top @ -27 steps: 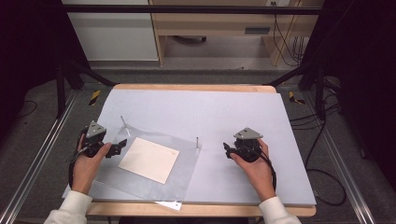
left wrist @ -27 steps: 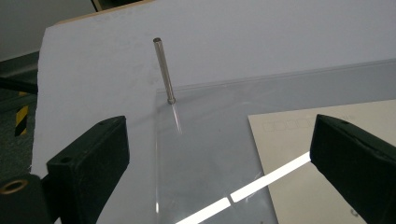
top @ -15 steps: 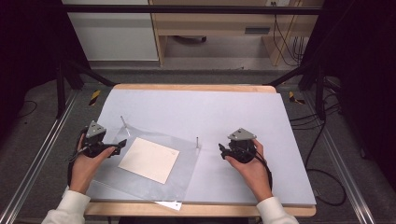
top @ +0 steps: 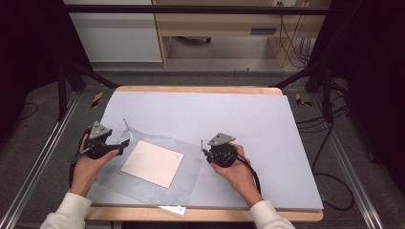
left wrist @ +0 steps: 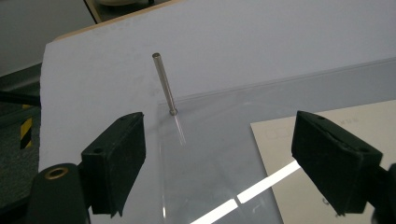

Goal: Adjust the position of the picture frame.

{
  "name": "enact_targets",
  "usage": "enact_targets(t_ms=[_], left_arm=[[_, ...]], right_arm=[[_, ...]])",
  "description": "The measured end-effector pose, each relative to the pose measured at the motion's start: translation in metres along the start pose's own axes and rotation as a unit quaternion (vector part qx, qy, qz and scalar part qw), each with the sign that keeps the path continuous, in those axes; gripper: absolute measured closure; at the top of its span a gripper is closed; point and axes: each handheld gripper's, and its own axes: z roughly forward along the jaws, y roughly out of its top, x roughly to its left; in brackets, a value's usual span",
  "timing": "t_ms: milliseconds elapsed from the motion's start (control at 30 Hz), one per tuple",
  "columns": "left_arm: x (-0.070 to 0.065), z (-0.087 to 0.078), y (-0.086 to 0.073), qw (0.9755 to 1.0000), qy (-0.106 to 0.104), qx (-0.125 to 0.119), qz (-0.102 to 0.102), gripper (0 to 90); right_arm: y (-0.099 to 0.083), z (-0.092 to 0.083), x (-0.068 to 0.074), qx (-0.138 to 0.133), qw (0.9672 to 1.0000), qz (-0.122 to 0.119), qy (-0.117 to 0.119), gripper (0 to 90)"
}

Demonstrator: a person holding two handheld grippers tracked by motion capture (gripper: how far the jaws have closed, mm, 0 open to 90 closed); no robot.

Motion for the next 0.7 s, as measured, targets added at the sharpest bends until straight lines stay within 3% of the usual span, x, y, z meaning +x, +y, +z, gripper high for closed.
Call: enact_targets(t_ms=[100,267,367,633,700], left_arm=[[0.002,0.002,0.002,1.0,-0.008,-0.002,-0.005,20.2],[0.001,0.006,0.002,1.0,0.0,0.007,-0.005,21.3],[0.001,0.006,0.002,0.9999,0.003,0.008,-0.007,21.9],[0.001,0.005,0.001,0.9998,0.001,0.012,-0.015,24.8],[0.001,0.005,0.0,0.9998,0.0,0.013,-0.018,26.5]], right_arm=[[0.002,0.006,0.001,0.002,1.0,-0.002,0.004,65.6],[0.001,0.023,0.001,0.019,0.9996,-0.005,0.021,66.3],[0.001,0.025,-0.001,0.014,0.9996,0.003,0.026,67.0],[0.012,0.031,0.001,0.01,0.9996,0.005,0.027,74.2],[0.013,0.033,0.002,0.02,0.9996,0.008,0.019,74.6]])
